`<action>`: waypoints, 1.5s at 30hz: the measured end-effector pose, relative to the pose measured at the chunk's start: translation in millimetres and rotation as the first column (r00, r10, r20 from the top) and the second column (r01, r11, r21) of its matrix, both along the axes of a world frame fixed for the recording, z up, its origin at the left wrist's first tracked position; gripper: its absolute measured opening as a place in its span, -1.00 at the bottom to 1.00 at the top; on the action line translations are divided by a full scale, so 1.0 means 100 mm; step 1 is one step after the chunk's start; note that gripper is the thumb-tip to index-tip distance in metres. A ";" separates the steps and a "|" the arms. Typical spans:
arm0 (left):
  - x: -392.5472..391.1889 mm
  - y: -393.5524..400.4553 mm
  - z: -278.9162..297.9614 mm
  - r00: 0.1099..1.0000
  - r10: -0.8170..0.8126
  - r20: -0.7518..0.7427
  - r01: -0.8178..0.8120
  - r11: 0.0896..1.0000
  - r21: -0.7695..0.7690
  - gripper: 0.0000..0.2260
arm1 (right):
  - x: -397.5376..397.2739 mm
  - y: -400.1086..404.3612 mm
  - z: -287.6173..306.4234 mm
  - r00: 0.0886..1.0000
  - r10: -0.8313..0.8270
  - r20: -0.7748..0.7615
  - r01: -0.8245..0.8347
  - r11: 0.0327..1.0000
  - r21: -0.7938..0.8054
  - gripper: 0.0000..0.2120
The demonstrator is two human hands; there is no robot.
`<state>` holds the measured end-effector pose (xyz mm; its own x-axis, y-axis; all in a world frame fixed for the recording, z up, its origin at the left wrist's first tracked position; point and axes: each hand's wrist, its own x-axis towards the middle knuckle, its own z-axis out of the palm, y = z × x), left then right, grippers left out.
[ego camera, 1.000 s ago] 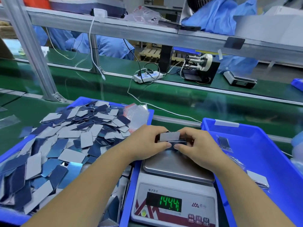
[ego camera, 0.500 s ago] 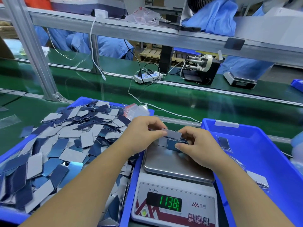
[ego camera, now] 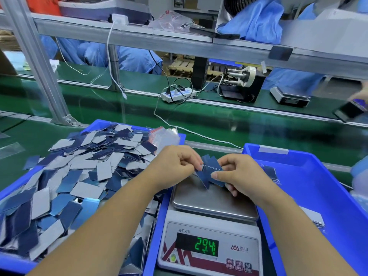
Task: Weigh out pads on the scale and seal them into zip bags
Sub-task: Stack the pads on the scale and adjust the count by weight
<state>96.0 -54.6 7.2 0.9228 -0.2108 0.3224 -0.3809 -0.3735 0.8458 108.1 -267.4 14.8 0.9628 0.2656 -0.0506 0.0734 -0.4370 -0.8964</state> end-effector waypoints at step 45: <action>0.05 0.05 -0.05 0.991 0.096 -0.098 -0.063 0.955 0.291 -0.82 | -0.01 0.05 -0.10 0.872 0.201 0.446 -0.010 0.919 -0.394 -0.67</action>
